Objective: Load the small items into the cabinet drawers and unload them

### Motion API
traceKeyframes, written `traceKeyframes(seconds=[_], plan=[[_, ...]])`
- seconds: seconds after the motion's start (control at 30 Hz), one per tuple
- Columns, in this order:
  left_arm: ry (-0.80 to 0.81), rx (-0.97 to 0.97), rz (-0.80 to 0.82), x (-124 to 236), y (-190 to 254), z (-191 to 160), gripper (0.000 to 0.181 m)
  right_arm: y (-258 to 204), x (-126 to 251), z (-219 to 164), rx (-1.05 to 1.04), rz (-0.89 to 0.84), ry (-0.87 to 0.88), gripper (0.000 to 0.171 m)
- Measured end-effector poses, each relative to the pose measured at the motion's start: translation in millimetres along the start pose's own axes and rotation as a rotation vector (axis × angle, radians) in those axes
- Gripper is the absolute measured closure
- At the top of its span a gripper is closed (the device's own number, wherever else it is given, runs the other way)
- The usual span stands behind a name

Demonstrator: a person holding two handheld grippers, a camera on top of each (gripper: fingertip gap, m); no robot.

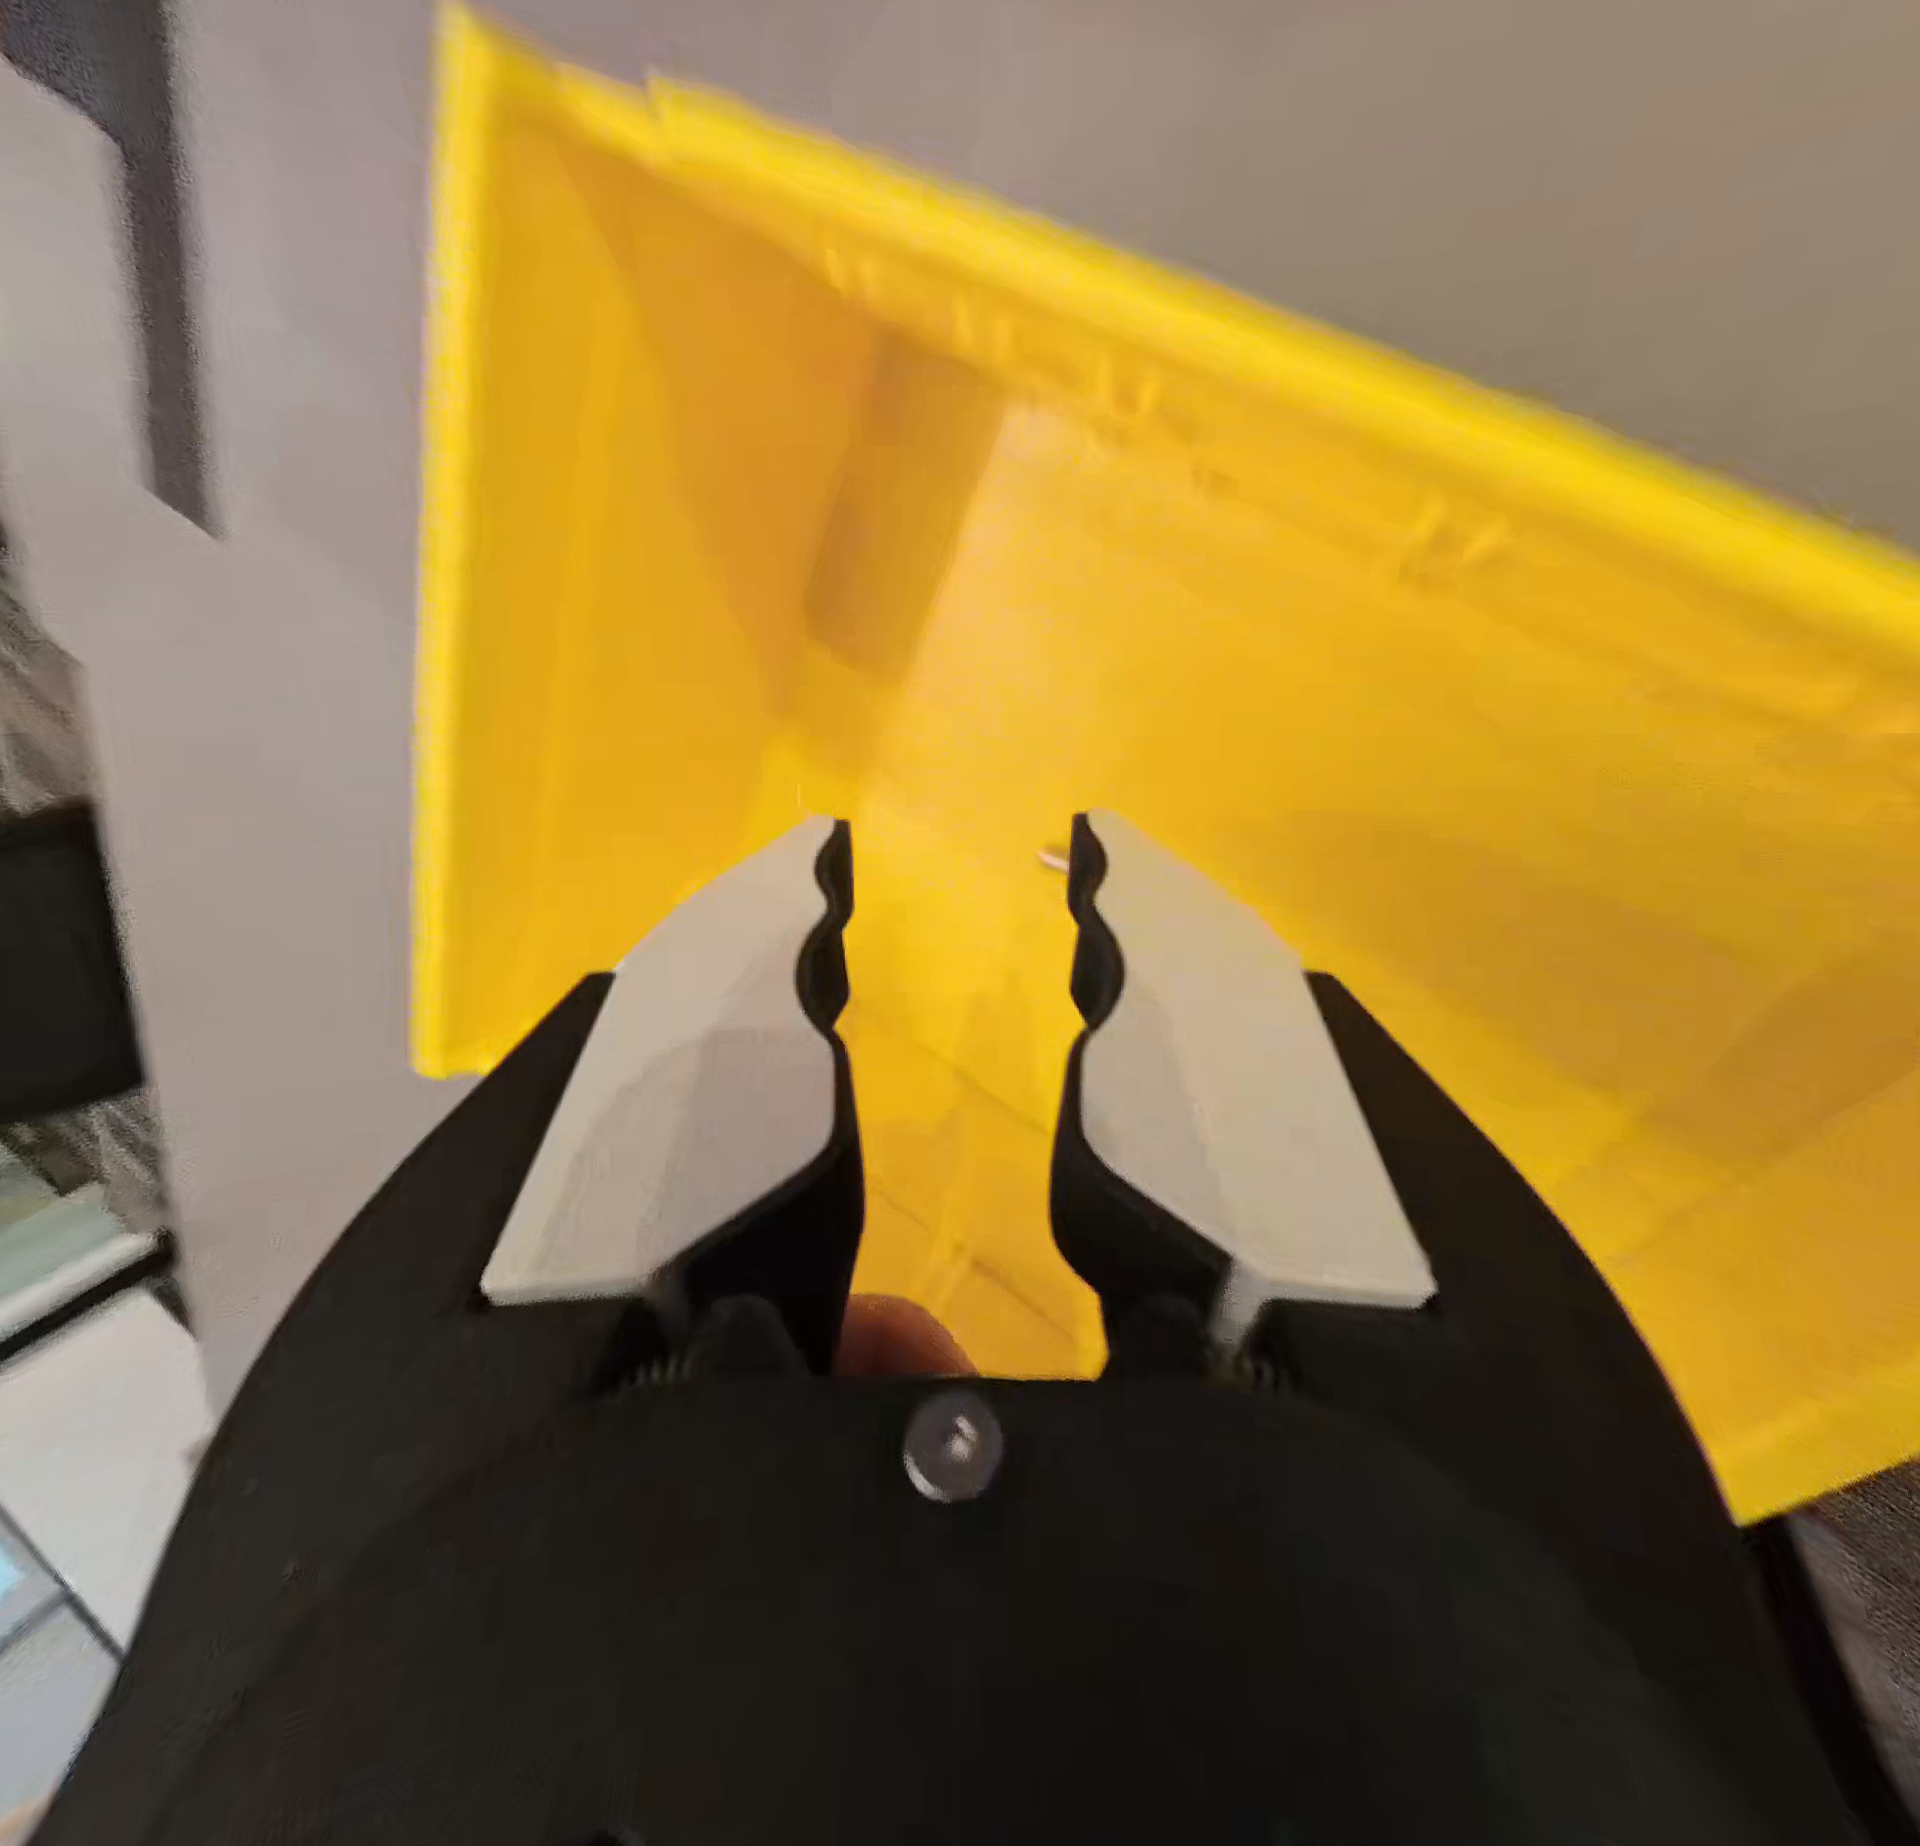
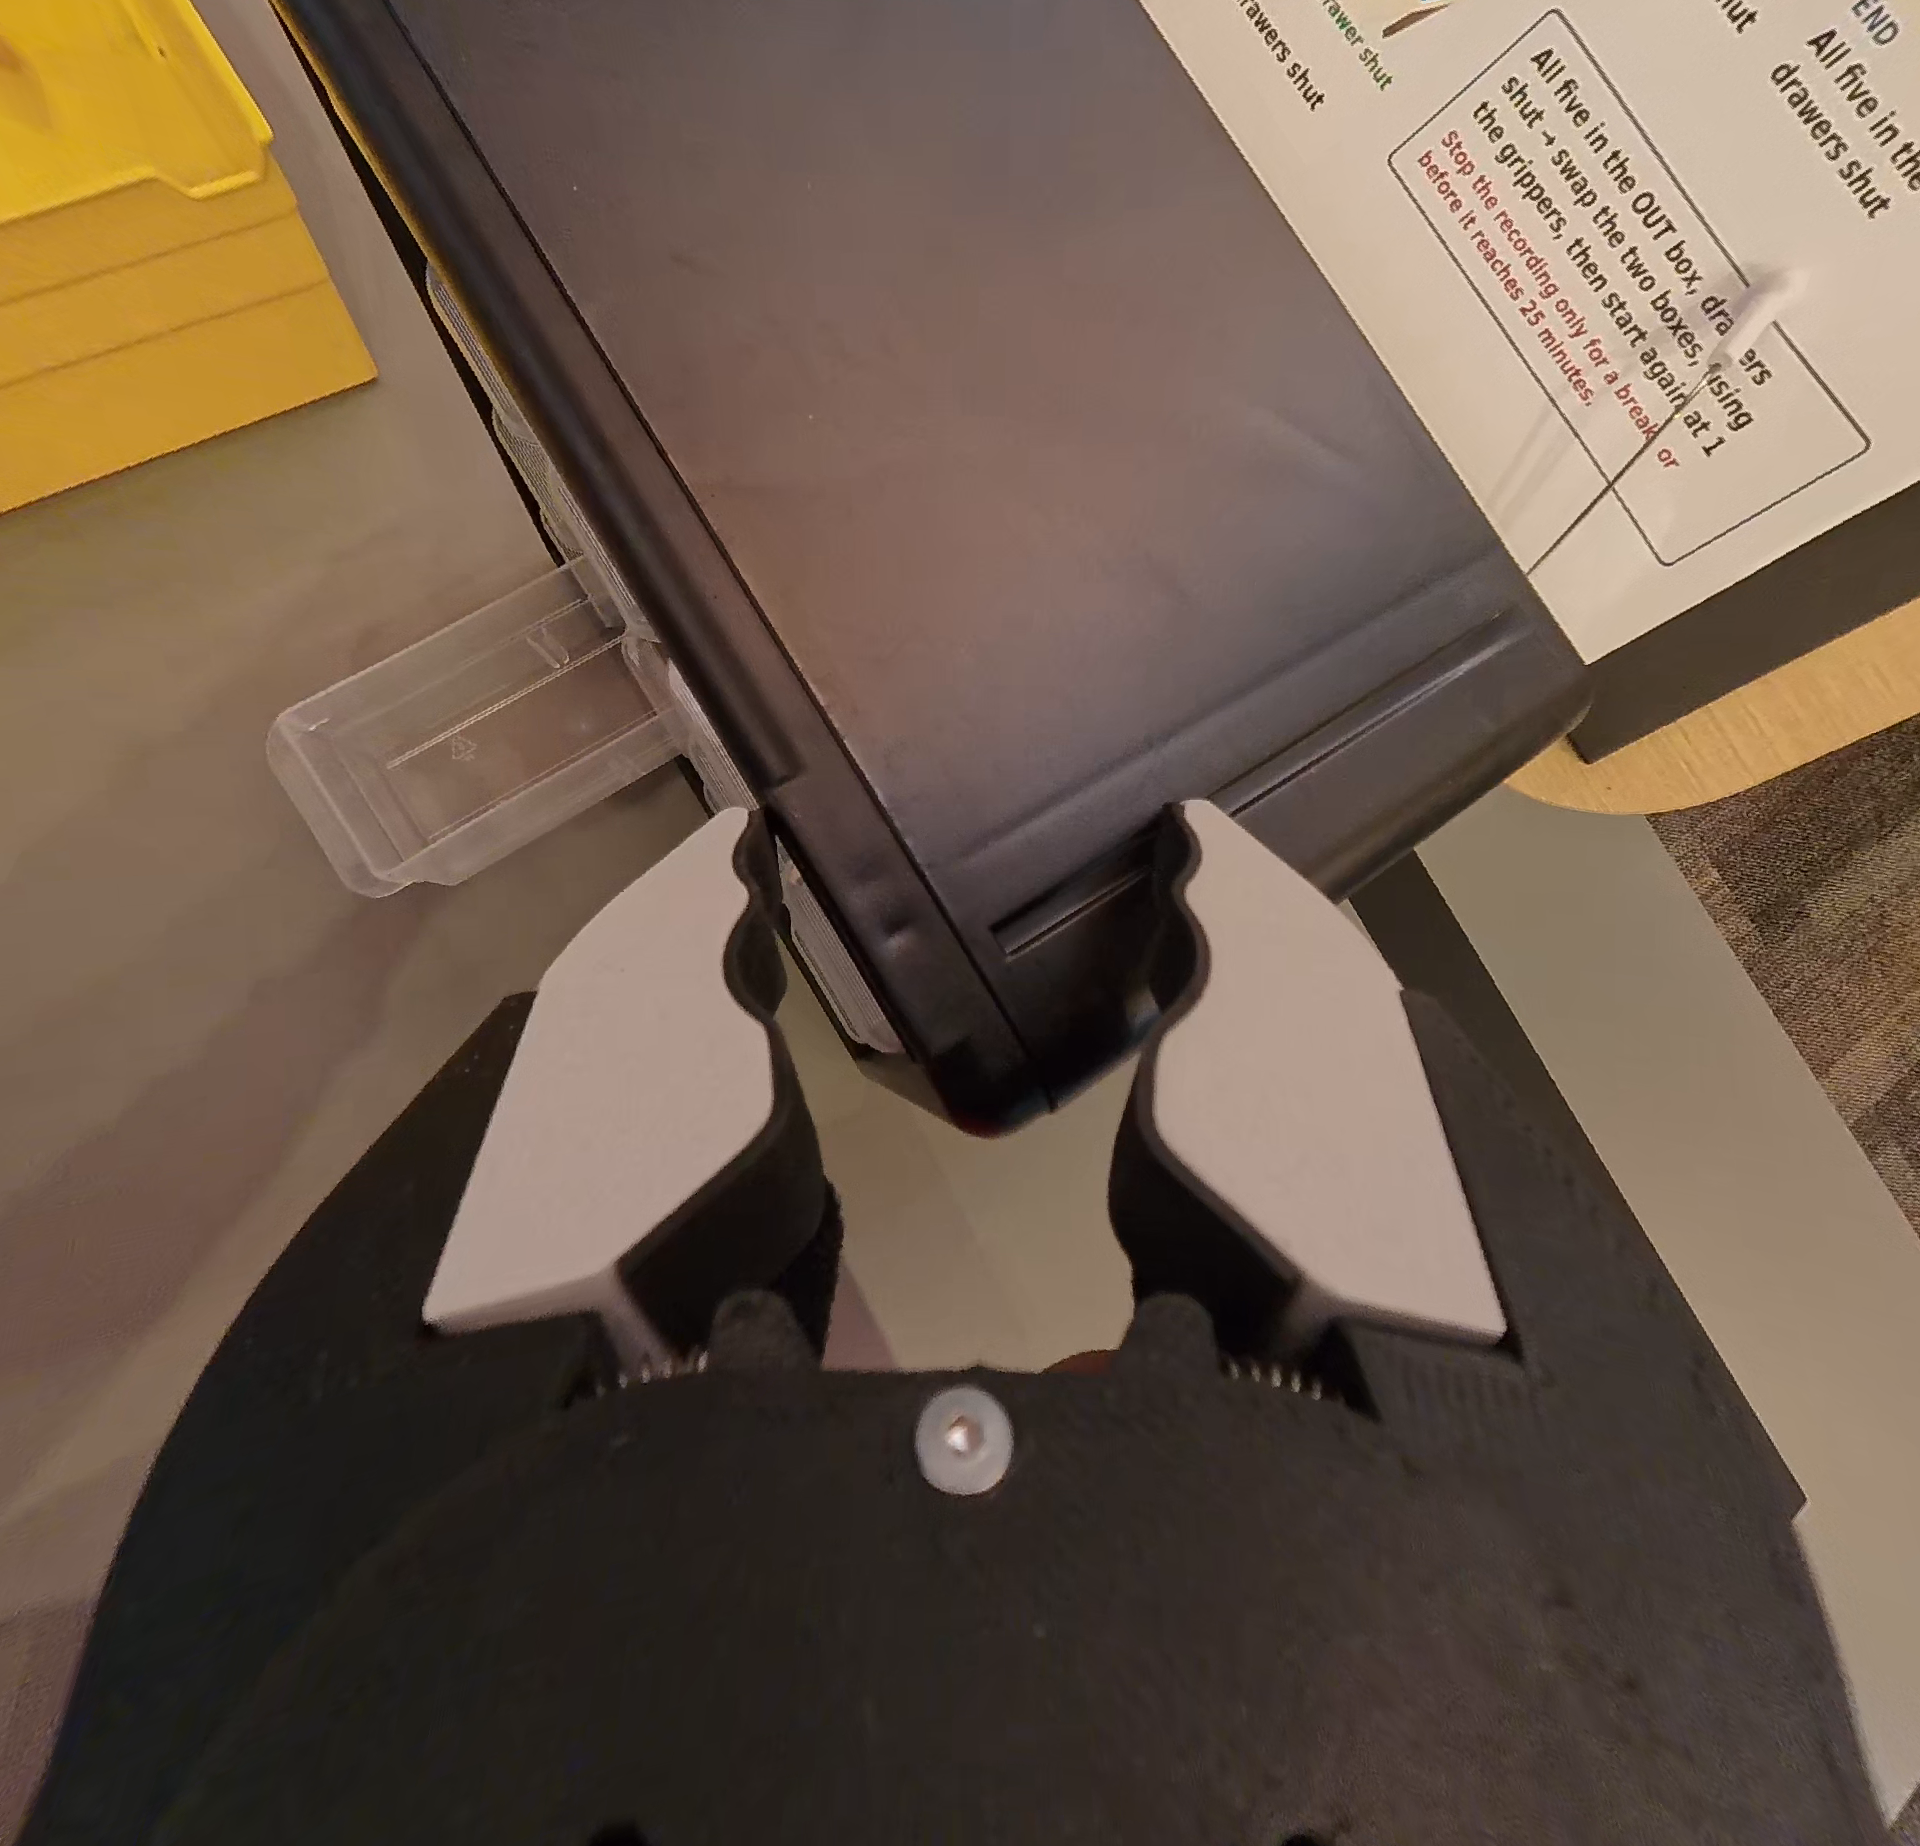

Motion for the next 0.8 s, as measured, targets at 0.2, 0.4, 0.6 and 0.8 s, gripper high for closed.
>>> traceKeyframes(seconds=[0.2,0.4,0.6,0.8], plan=[[-0.096,0.153,-0.13,-40,9,-35,0.145,0,0,1,0.001,0.001,-0.011,0.099],[-0.115,0.386,-0.199,-55,8,-38,0.149,0,0,1,-0.001,0.0,-0.008,0.099],[-0.124,0.502,-0.198,-60,3,-41,0.166,0,0,0,-0.002,-0.001,-0.001,0.099],[-0.095,0.527,-0.203,-61,0,-42,0.171,-1,0,-1,-0.005,-0.004,0.01,0.099]])
Point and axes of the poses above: each gripper's, where its closed fingertips meet, x back along the fingers, z out of its top, y = z × x across the jaws, the point moved 10 cm from there along x, back along the fingers, and after that the axes turned 13 degrees about x, right-handed, at the moved point
